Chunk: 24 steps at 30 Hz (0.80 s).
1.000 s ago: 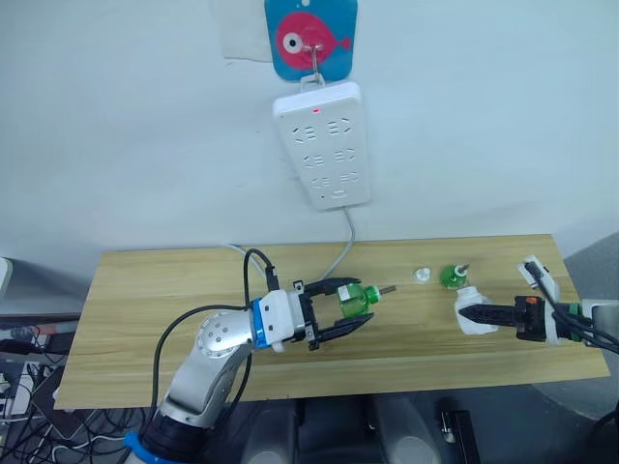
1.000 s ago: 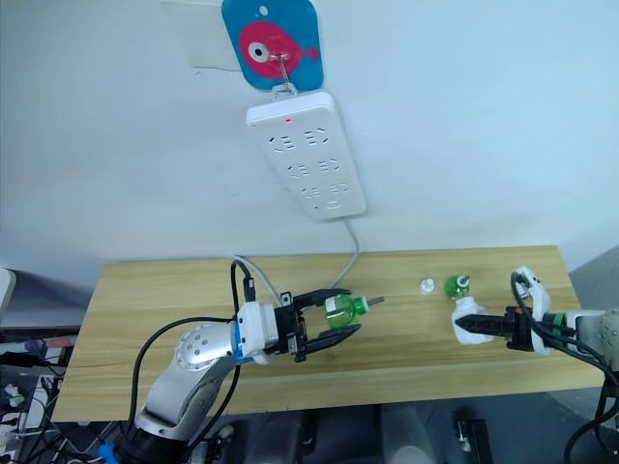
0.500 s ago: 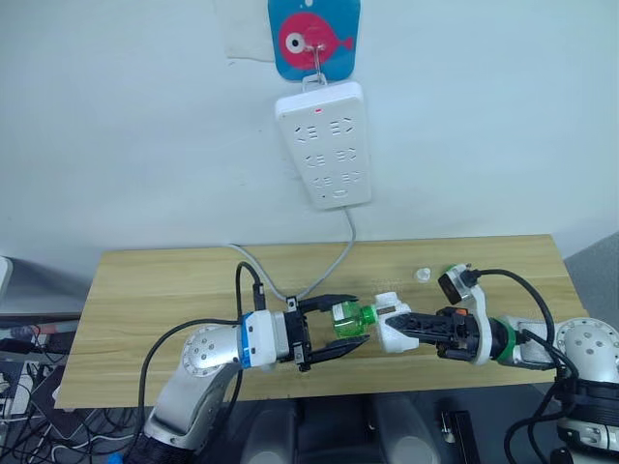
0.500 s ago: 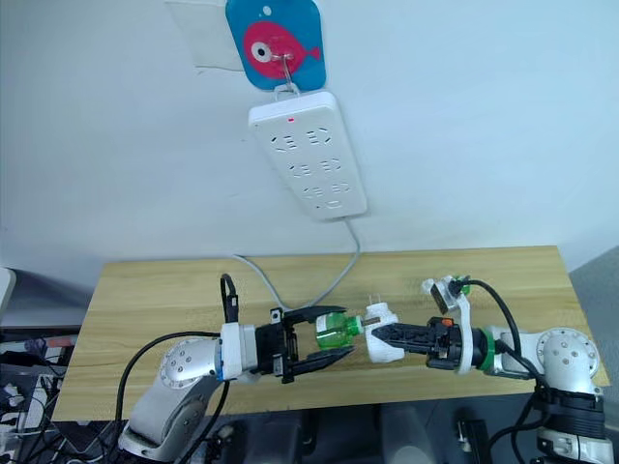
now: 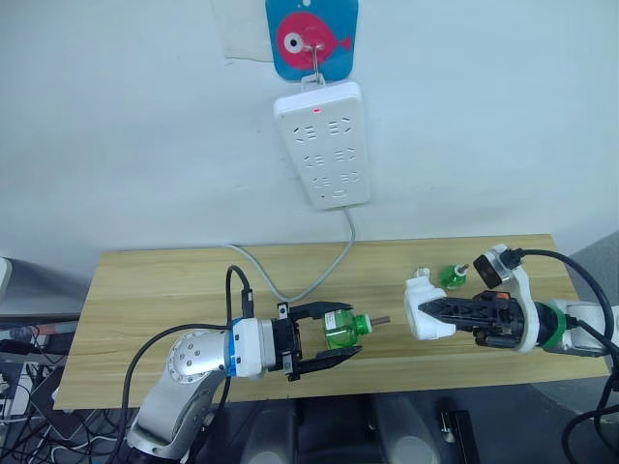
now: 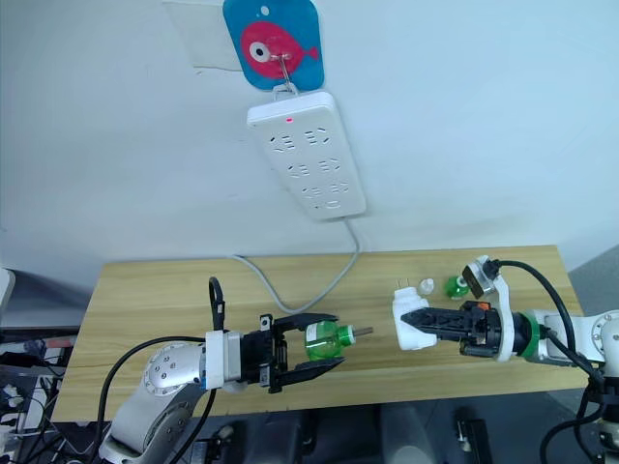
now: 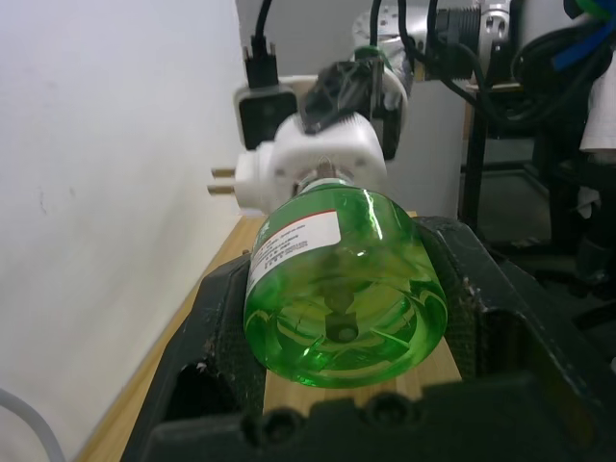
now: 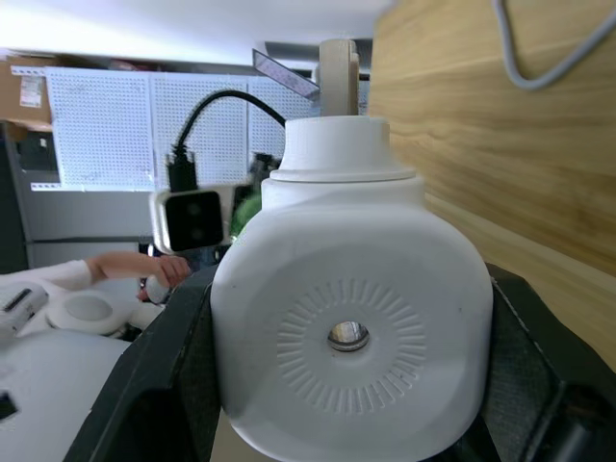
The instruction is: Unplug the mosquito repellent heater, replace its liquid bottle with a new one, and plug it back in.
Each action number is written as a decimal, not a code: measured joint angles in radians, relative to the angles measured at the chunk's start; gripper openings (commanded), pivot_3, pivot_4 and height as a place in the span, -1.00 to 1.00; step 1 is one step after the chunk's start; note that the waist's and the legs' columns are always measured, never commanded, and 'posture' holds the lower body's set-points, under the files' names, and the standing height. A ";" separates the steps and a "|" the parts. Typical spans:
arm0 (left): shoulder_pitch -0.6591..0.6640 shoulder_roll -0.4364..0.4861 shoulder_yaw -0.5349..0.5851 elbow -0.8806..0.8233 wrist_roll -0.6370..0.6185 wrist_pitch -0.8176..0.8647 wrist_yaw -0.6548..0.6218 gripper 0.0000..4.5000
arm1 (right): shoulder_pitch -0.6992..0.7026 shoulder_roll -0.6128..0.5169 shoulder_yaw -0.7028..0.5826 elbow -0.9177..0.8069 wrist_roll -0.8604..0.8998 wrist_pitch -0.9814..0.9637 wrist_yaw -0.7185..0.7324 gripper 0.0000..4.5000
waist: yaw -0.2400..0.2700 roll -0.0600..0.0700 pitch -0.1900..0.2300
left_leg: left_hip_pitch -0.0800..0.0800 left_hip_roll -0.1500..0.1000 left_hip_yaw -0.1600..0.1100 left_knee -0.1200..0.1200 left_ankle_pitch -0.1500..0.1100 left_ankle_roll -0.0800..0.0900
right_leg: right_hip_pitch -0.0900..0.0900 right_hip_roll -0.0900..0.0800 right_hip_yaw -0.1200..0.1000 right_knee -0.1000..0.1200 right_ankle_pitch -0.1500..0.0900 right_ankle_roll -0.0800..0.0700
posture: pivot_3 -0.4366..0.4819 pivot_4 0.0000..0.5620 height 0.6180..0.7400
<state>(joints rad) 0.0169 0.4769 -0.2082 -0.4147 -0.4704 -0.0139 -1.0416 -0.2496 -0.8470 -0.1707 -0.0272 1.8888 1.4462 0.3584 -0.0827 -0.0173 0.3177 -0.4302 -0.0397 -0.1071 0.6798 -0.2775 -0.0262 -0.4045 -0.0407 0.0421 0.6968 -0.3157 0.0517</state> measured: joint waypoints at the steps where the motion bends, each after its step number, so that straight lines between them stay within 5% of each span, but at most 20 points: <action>1: -0.002 -0.003 -0.004 0.002 0.001 -0.001 -0.001 0.01 | 0.000 -0.006 0.011 -0.008 0.018 -0.015 -0.008 0.32 | 0.000 0.000 0.000 | 0.000 0.000 0.000 0.000 0.000 0.000 | 0.000 0.000 0.000 0.000 0.000 0.000 | -0.30 0.11 1.00; 24: -0.075 -0.055 -0.043 0.079 0.044 -0.016 0.001 0.01 | 0.004 -0.031 0.116 -0.108 0.048 -0.162 0.008 0.32 | 0.001 0.000 0.000 | 0.000 0.000 -0.001 0.000 0.000 0.000 | 0.000 0.000 -0.001 0.000 0.000 0.000 | -0.29 0.06 1.00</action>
<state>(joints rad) -0.0584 0.4221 -0.2511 -0.3360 -0.4268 -0.0300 -1.0404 -0.2455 -0.8783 -0.0548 -0.1356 1.9371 1.2840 0.3664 -0.0822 -0.0172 0.3175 -0.4303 -0.0398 -0.1077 0.6802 -0.2774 -0.0263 -0.4046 -0.0407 0.0407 0.6969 -0.3157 0.0518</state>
